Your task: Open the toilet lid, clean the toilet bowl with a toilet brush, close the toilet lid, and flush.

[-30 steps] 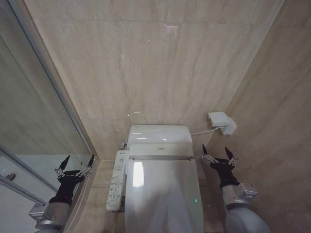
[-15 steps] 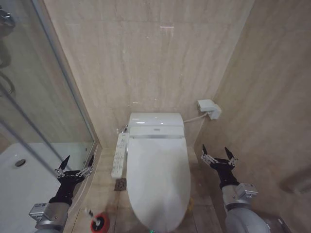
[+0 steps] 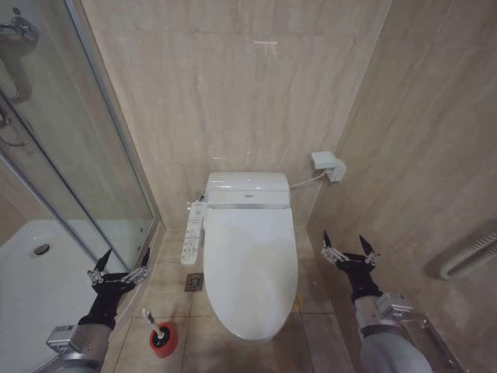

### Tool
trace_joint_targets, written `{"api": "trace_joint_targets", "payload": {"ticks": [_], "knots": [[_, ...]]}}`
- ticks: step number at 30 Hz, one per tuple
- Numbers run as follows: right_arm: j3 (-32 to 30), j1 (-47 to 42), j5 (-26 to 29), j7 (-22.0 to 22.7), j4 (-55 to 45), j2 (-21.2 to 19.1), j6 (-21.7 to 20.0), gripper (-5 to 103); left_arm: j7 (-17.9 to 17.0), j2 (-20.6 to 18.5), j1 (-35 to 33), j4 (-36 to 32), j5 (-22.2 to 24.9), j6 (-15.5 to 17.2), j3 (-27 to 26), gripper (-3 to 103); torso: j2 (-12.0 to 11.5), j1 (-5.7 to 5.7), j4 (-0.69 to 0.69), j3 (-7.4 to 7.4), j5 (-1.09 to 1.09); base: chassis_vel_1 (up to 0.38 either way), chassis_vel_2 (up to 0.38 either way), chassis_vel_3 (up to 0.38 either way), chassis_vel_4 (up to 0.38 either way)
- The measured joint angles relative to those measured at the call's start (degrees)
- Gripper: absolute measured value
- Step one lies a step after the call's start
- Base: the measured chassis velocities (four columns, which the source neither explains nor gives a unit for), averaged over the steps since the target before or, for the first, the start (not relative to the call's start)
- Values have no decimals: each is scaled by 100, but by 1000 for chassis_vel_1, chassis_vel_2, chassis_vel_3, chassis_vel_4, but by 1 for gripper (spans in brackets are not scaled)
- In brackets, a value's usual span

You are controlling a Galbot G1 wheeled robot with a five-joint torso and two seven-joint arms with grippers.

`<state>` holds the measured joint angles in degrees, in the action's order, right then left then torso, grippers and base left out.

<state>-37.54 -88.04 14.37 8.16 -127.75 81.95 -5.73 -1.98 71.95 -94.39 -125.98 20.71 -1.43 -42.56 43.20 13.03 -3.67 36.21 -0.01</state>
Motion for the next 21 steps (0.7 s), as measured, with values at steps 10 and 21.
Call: {"api": "trace_joint_targets", "payload": {"ticks": [10,21], "knots": [[0,-3,0,0,0,0,0,100,0,0,-3,-1,0,0,0,100,2,-9,-1,-4,2,138,-150,-136,155],[0,-10,0,0,0,0,0,100,0,0,-6,-1,0,0,0,100,6,-13,-2,-6,1,246,-245,-237,240]]}}
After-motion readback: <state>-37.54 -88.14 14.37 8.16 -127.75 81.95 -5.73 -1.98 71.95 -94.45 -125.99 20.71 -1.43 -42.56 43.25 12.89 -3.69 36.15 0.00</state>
